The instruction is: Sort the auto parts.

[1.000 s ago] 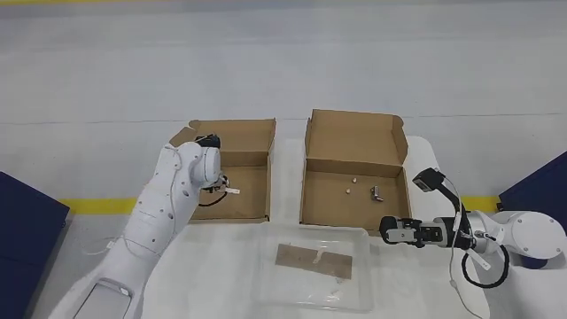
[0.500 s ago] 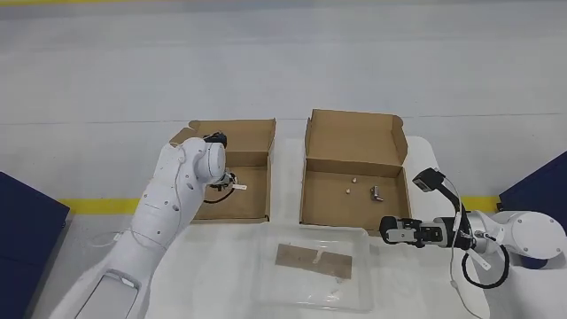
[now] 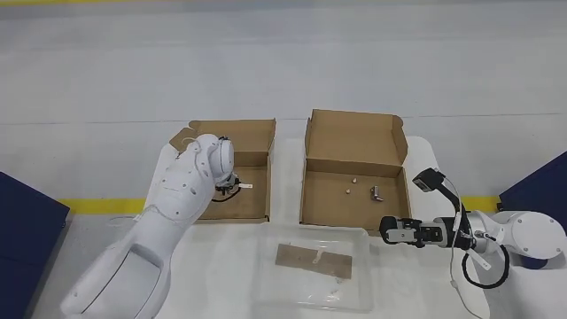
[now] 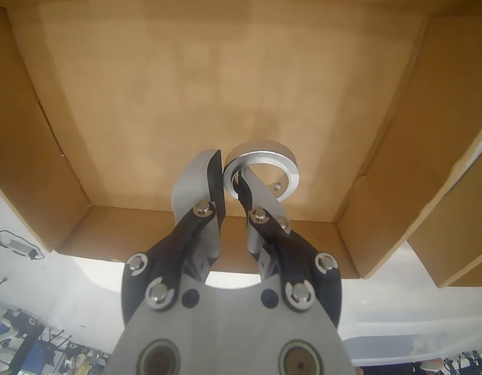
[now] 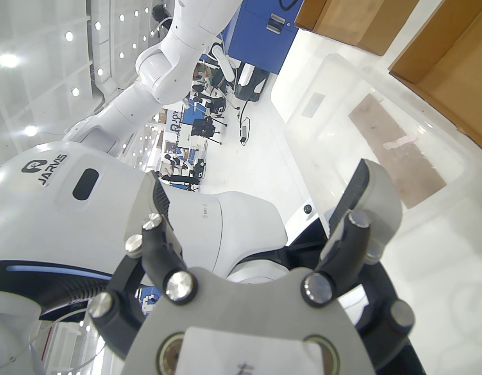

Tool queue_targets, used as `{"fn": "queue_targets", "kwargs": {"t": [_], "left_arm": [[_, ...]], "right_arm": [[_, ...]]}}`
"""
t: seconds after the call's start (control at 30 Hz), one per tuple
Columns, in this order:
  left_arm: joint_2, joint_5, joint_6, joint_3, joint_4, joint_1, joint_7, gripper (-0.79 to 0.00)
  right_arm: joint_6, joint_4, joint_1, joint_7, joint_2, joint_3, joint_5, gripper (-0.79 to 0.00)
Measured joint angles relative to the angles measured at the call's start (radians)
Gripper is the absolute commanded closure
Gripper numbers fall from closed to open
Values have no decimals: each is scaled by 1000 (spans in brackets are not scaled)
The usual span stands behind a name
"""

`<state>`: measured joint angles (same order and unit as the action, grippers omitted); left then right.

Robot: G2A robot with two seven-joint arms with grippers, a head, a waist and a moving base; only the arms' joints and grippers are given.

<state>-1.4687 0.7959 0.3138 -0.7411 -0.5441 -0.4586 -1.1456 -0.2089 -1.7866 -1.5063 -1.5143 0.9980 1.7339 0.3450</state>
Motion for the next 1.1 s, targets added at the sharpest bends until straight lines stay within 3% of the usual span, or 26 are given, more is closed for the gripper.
{"fn": "queue_targets", "kwargs": {"t": [0.5, 1.0, 1.1], "left_arm": [[-78, -60, -41, 21, 212, 56, 82, 0], [-118, -80, -68, 20, 315, 81, 105, -6], [-124, -80, -68, 20, 326, 84, 106, -86]], "right_arm": [[0, 0, 0, 0, 0, 0, 0, -785], [0, 0, 0, 0, 0, 0, 0, -785], [0, 0, 0, 0, 0, 0, 0, -785]]}}
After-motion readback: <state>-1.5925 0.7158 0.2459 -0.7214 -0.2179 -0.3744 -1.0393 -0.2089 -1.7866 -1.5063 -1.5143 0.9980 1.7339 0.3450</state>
